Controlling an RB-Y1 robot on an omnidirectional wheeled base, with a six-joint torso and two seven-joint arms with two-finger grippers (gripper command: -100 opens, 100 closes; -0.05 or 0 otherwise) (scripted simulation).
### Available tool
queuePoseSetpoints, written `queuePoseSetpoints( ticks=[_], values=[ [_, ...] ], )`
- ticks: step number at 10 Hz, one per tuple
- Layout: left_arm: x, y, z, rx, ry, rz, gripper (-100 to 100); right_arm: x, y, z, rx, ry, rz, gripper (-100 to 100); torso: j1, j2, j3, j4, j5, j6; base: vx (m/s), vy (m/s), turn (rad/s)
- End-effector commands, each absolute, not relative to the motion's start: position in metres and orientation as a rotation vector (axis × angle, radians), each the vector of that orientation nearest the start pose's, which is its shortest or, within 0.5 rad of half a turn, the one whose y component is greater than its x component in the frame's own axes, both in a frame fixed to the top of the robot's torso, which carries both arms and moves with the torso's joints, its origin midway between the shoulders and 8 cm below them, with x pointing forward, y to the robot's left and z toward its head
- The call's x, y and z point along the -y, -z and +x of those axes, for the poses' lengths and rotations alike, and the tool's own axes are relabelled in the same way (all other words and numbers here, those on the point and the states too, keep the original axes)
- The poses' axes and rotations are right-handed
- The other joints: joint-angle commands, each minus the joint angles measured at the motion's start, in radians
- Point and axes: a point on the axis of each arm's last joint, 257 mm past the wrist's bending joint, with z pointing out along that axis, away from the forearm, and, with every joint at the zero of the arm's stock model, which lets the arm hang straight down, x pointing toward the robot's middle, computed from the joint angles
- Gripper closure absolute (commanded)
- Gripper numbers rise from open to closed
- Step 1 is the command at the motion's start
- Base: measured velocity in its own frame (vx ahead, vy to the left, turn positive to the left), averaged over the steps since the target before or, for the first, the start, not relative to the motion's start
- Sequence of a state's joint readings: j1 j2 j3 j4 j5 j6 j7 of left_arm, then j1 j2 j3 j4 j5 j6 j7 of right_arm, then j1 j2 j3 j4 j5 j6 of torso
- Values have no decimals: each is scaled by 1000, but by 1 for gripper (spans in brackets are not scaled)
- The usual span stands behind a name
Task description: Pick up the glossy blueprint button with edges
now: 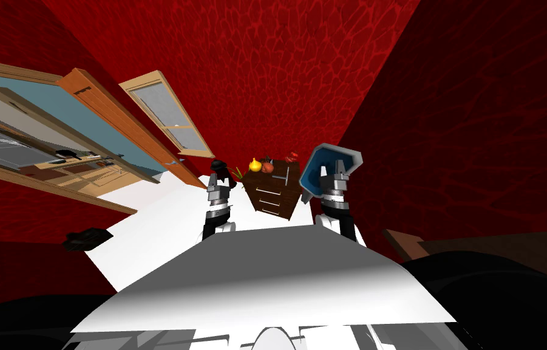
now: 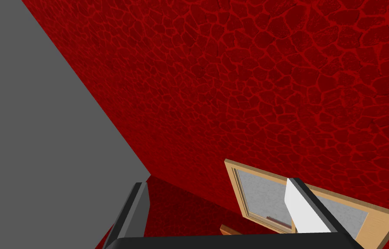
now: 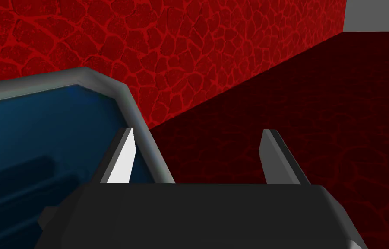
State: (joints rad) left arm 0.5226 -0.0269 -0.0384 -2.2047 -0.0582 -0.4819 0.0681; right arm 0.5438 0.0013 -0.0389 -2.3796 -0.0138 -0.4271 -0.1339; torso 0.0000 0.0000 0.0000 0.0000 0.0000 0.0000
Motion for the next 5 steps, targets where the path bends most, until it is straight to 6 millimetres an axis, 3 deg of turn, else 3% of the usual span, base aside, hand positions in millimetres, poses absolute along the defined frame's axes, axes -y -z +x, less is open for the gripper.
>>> queuePoseSetpoints(
  ticks=[1, 5],
  values=[
    [-268, 21, 361, -684, 1333, -766, 0, 287, -44, 331, -612, -1367, 677, -100, 0, 0, 0, 0, 0, 0, 2, 9, -1],
    [-268, 21, 361, -684, 1333, -766, 0, 250, -50, 331, -752, -1301, 476, -100, 3, 0, 0, 0, 1, 0, 7, 37, -5]
  ],
)
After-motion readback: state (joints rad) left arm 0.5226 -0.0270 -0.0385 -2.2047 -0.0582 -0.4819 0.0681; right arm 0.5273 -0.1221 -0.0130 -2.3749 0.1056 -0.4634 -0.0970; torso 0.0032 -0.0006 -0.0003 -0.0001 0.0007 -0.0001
